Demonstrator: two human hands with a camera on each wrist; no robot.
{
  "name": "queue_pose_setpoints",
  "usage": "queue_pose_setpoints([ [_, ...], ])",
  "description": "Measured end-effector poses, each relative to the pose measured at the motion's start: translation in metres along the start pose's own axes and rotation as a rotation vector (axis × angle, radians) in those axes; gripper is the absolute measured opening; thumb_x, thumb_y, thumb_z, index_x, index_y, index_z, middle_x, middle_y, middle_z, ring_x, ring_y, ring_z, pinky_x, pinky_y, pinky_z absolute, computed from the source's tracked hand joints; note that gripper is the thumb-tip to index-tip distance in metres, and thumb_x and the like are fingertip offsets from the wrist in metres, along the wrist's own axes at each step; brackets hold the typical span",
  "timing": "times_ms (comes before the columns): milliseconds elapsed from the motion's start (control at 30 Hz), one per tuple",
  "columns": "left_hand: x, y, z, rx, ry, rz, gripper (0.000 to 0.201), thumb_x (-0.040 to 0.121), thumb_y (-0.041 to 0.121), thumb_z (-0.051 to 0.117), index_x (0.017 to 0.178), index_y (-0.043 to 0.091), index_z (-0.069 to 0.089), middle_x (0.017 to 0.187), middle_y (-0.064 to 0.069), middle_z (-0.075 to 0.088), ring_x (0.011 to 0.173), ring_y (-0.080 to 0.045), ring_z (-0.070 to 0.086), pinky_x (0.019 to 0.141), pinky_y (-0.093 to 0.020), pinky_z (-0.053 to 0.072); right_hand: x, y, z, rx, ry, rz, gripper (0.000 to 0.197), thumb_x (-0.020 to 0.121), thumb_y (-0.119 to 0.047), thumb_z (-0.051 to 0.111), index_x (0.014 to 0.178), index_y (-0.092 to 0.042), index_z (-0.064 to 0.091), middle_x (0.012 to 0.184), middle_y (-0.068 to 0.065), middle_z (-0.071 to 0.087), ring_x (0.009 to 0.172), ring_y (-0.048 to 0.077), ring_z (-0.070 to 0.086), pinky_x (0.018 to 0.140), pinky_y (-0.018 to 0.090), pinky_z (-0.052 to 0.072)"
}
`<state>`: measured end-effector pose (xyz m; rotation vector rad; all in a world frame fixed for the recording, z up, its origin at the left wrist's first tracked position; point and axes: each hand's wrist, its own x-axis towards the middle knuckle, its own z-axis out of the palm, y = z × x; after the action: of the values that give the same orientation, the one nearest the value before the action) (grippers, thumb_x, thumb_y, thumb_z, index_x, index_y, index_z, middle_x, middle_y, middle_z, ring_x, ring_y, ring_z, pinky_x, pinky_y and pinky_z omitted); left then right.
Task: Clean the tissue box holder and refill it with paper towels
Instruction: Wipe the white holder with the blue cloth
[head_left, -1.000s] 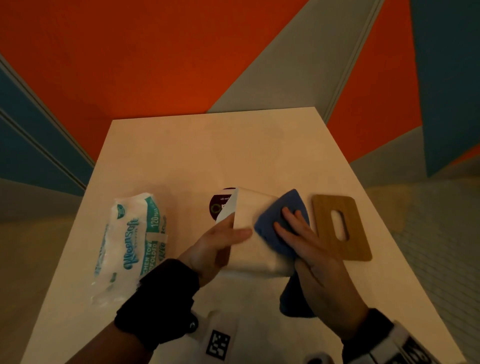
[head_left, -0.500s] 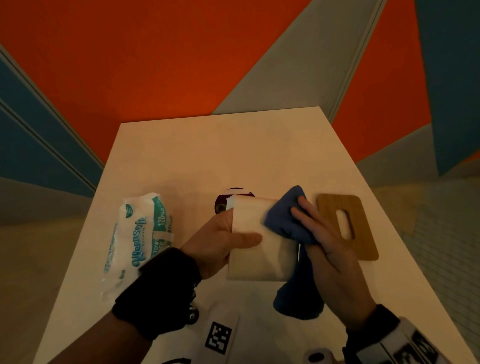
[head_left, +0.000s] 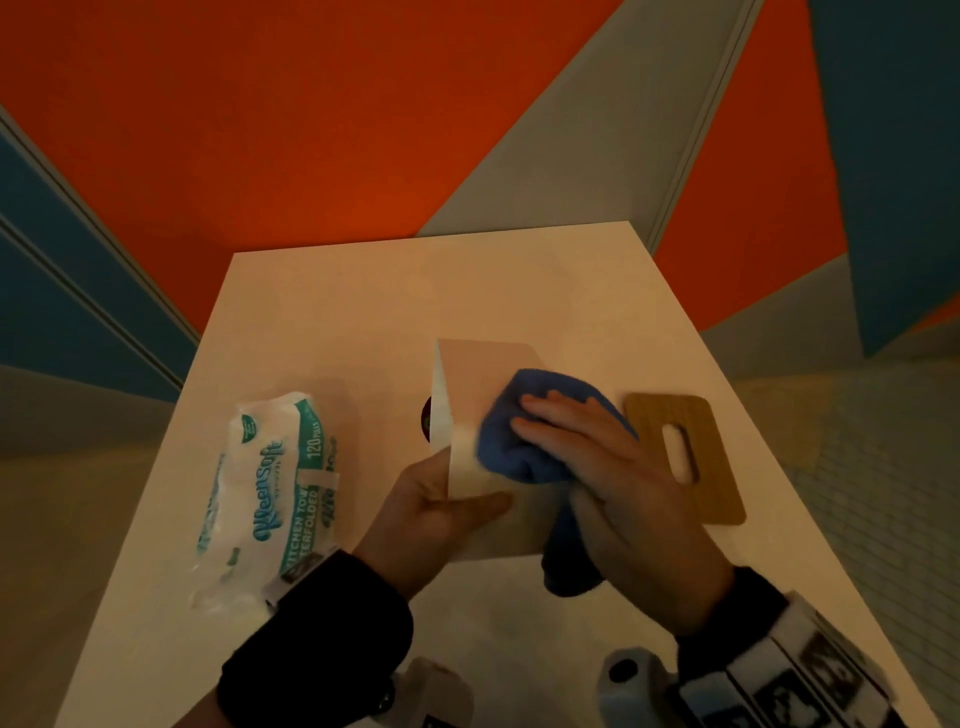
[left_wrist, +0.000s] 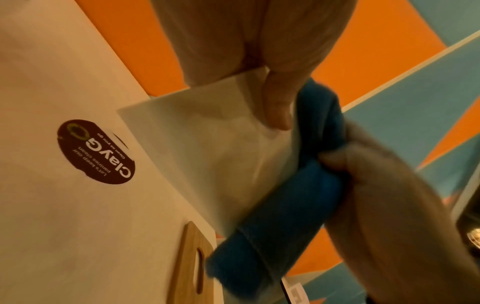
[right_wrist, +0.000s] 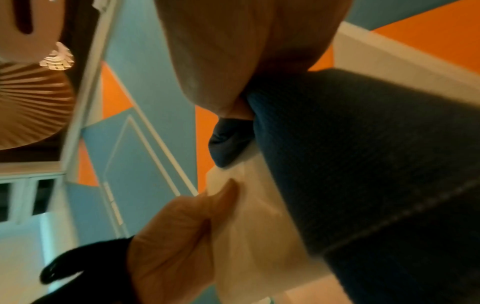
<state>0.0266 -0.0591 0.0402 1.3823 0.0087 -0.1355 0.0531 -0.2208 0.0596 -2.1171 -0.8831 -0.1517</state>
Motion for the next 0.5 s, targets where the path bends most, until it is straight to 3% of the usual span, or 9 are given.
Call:
queue_pose_setpoints([
  [100,-0.003,-0.007,-0.008,-0.004,-0.005,-0.043,0.027,0.056,0.009,0.068,0.075,0.027,0.075,0.072,0.01,0.075,0.072,-0.005,0.068,0.064,-0.019,0.055,-0.02,0.006,-0.003,0.215,0.064,0.147,0.049,0.082,-0.022,0.031,0.129,-0.032,0.04,0.136,-0.041,0.036,0.133,-0.012,0.025,0.108,0.003,0.016],
  [167,-0.002,-0.005,-0.006,-0.022,-0.012,-0.076,0.027,0.055,0.008,0.068,0.074,0.026,0.075,0.072,0.008,0.076,0.071,-0.008,0.069,0.062,-0.021,0.056,-0.028,0.005,0.002,0.233,0.105,0.17,0.05,0.081,-0.023,0.031,0.13,-0.034,0.038,0.132,-0.05,0.031,0.134,-0.012,0.025,0.109,0.003,0.017],
  [267,0.004,0.006,0.002,-0.105,-0.025,-0.117,0.022,0.057,0.013,0.067,0.074,0.026,0.075,0.07,0.004,0.075,0.068,-0.011,0.069,0.062,-0.023,0.057,-0.033,0.005,0.007,0.206,0.162,0.16,0.049,0.082,-0.019,0.032,0.129,-0.031,0.04,0.136,-0.042,0.035,0.133,-0.011,0.027,0.108,0.003,0.018],
  [333,0.009,0.012,0.008,-0.182,-0.02,-0.168,0.015,0.067,0.028,0.066,0.078,0.023,0.075,0.077,0.0,0.076,0.074,-0.014,0.07,0.067,-0.026,0.057,-0.035,0.006,0.007,0.185,0.179,0.145,0.046,0.084,-0.017,0.033,0.127,-0.027,0.044,0.139,-0.03,0.041,0.134,-0.011,0.027,0.108,0.004,0.018],
  [400,0.016,0.014,0.011,-0.205,0.059,-0.234,0.036,0.068,0.048,0.066,0.088,0.02,0.073,0.092,-0.004,0.075,0.089,-0.021,0.069,0.081,-0.036,0.054,-0.036,0.006,0.006,0.144,0.182,0.12,0.043,0.085,-0.016,0.033,0.126,-0.024,0.046,0.141,-0.028,0.039,0.135,-0.012,0.024,0.11,0.005,0.016],
  [500,0.021,0.016,0.012,-0.197,0.108,-0.276,0.047,0.066,0.047,0.054,0.099,0.017,0.069,0.107,-0.011,0.071,0.102,-0.031,0.064,0.093,-0.045,0.048,-0.037,0.006,0.006,0.059,0.18,0.076,0.037,0.091,-0.018,0.034,0.126,-0.021,0.046,0.142,-0.029,0.031,0.137,-0.009,0.02,0.111,0.007,0.013],
])
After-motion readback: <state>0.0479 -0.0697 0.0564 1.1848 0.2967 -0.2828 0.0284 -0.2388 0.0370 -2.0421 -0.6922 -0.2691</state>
